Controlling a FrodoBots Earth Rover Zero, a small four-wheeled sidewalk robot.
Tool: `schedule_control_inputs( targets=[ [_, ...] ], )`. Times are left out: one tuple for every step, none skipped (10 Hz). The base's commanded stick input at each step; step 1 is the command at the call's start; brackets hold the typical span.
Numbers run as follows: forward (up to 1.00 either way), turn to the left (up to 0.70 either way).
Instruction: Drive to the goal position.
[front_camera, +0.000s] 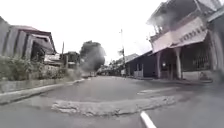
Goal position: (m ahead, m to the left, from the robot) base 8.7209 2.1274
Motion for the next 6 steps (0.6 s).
schedule_control_inputs(
  targets=[
    [0.7, 0.0],
    [0.7, 0.0],
    [0.7, 0.0],
    [0.7, 0.0],
    [0.7, 0.0],
    [0.7, 0.0]
  ],
)
